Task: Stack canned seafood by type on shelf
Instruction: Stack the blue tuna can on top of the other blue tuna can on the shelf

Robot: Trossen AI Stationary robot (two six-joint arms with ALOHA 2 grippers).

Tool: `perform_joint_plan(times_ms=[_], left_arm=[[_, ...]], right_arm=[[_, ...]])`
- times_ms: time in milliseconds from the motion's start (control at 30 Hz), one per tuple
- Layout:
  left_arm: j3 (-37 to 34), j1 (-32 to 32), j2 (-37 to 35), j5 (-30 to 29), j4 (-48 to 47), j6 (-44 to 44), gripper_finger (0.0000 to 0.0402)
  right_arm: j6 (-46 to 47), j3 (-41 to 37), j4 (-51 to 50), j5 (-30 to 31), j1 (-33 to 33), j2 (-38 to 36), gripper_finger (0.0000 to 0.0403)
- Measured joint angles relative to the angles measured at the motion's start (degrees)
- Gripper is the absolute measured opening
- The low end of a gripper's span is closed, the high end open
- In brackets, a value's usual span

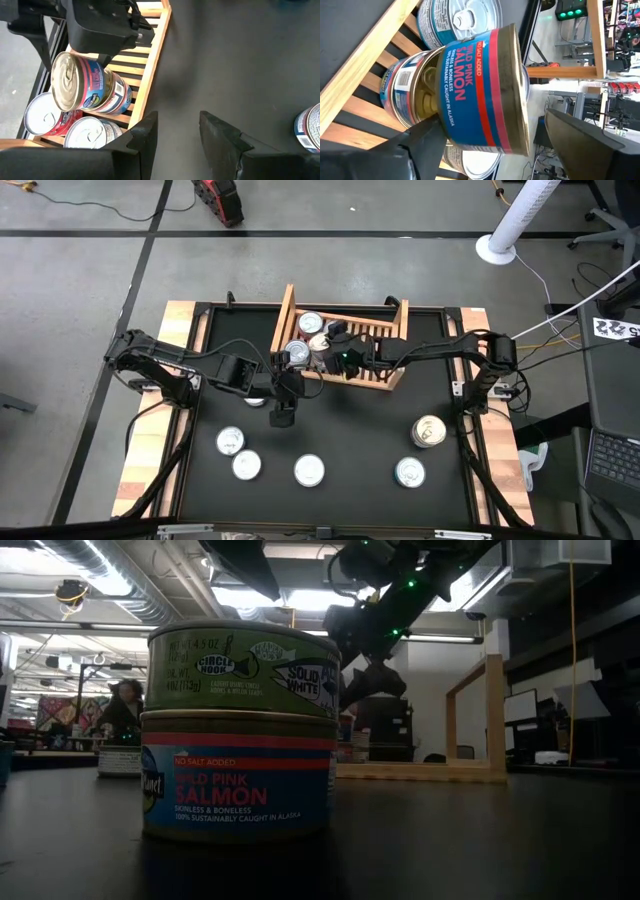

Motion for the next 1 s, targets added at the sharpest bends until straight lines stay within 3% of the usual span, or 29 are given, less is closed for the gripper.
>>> perform_joint_plan(times_ms=[1000], left_arm=[[0.0,0.0,0.0,0.1,0.0,-1.3,0.0139]], right_arm=[[0.3,0.5,-4.7,0.1,-1.9,0.0,0.0326]])
